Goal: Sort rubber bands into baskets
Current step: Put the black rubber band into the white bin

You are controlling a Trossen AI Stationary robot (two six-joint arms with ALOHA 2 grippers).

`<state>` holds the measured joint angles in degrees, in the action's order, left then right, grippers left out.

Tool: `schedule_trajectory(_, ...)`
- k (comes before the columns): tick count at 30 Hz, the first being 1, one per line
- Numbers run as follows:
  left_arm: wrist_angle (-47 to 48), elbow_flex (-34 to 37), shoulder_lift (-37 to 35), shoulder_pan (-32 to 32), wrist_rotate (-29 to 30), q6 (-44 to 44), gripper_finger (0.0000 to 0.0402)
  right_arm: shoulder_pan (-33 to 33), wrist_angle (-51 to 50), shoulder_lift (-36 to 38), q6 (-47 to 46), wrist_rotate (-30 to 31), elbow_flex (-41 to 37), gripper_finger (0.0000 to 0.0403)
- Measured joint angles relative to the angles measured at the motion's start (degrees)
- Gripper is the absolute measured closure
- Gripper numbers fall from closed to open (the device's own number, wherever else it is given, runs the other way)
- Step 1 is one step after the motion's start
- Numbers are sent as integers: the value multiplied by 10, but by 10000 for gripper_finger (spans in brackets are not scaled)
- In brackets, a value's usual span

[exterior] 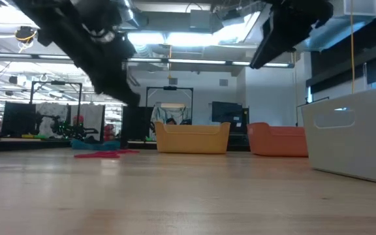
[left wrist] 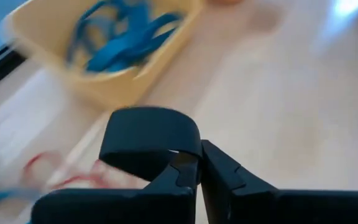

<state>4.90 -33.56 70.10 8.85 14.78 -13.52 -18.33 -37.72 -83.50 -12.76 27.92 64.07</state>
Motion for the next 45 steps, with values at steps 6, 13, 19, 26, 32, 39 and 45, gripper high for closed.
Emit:
schedule_trajectory(6,-86,0,-4,-50,-114,67,394,0,88,0,85,-2,0,157)
schedule_trajectory(13,-203,0,20,-93,-152,154,398,0,211,-18,186,-24,0,157)
schedule_trajectory(19,-280,0,50,-123,-151,249,395,23,303,-65,236,-89,0,157)
schedule_trajectory(26,-327,0,86,-158,-112,374,398,73,367,-78,209,-166,0,157)
schedule_trajectory(32,-352,0,92,-165,-82,402,394,106,410,-78,161,-255,0,157)
schedule_trajectory(39,-356,0,92,-165,-82,400,397,116,447,-79,141,-286,0,157)
schedule_trajectory(45,-356,0,92,-165,-82,403,393,121,454,-95,110,-223,1,157)
